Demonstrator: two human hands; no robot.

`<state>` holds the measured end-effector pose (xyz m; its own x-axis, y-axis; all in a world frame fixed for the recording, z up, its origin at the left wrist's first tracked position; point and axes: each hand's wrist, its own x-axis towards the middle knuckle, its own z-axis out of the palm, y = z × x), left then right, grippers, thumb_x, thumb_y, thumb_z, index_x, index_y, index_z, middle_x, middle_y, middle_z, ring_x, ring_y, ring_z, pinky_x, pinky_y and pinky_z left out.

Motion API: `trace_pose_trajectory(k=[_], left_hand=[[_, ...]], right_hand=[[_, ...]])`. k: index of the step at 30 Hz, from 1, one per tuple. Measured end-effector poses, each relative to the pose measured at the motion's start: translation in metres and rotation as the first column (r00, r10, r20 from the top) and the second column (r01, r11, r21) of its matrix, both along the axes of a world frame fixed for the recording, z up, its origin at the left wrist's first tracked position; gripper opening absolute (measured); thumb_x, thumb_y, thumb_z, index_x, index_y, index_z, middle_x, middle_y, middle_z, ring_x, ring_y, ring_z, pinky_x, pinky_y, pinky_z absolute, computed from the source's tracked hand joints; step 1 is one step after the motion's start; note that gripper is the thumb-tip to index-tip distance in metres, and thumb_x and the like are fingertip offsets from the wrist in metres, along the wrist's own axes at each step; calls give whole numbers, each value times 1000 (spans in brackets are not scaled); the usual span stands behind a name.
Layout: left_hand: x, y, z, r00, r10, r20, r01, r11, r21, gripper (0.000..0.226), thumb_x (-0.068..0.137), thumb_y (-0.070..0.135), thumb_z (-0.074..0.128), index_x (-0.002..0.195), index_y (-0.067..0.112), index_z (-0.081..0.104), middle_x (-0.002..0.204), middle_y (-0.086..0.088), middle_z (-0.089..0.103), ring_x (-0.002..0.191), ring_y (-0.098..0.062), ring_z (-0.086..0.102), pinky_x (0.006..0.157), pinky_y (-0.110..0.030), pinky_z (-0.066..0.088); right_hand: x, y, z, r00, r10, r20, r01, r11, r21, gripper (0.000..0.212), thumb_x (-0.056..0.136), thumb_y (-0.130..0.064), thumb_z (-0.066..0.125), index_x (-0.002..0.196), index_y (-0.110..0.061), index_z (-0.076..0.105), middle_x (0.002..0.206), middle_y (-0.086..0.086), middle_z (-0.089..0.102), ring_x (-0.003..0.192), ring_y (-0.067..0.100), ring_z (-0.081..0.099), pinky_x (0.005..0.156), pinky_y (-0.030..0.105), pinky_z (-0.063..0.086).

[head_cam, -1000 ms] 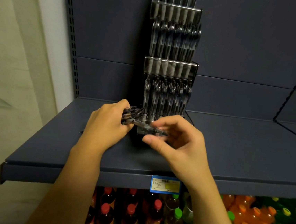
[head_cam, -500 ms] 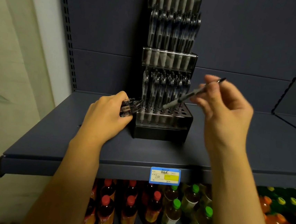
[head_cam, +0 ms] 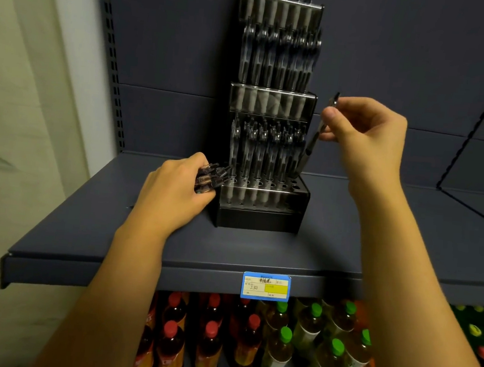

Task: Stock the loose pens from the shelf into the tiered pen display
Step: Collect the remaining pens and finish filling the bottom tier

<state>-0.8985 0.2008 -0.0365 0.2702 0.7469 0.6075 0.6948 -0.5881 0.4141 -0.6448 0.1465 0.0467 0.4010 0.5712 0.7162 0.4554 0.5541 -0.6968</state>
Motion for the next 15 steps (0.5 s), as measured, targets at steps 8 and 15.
trace_pose_trajectory(k=[8,15], left_hand=[[0,1,-1,1000,-13,-1,13,1000,11,23,85,17,70,85,24,48,73,10,54,70,-18,54,59,-34,35],[1,4,-2,1000,-26,-5,26,999,21,23,85,18,70,85,24,48,72,10,54,70,-17,54,56,-32,32]], right_hand=[[1,5,-4,996,-25,91,38,989,-144,8,89,-16,78,94,-19,73,81,-1,74,70,11,74,73,28,62],[-2,5,-18,980,-49,193,119,920,-373,13,88,-20,79,94,-11,72,79,2,75,66,9,75,74,29,64]])
